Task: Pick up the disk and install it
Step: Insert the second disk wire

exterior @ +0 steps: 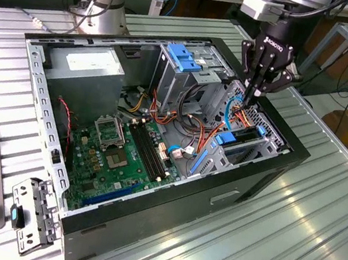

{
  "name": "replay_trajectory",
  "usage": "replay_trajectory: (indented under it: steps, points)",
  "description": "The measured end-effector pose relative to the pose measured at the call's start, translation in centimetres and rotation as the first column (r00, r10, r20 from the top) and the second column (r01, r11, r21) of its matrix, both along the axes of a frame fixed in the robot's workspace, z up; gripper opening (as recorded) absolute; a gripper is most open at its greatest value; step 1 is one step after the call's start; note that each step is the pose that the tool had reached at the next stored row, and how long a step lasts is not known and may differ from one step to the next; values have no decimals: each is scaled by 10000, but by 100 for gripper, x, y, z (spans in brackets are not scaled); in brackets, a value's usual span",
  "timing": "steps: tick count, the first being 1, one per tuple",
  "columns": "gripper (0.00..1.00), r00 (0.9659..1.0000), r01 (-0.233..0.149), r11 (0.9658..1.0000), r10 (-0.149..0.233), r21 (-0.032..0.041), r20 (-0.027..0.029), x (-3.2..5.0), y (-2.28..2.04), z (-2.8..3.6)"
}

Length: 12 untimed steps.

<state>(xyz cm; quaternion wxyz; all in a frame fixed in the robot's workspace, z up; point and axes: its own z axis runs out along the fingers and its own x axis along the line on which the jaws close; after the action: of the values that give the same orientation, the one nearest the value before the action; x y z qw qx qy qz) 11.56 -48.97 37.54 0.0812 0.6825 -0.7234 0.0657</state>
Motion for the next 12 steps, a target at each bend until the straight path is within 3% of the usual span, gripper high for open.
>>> replay_trajectory:
  steps: [1,2,3,5,8,9,10,12]
  points:
    - [16,10000,-2,10000,2,33,30,-8,-32,-5]
    - [16,10000,-5,10000,5,67,99,-27,-58,-12]
    - [16,9998,-8,10000,6,91,194,-57,-67,-20]
    - [16,9996,-9,10000,7,96,292,-100,-72,-24]
    - [16,9987,-11,9999,5,105,511,-199,-77,-36]
    - [16,9981,-12,9999,5,110,623,-231,-81,-41]
    - [16,9976,-13,9999,5,110,697,-244,-87,-44]
    - [16,9953,-16,9999,5,112,969,-279,-127,-52]
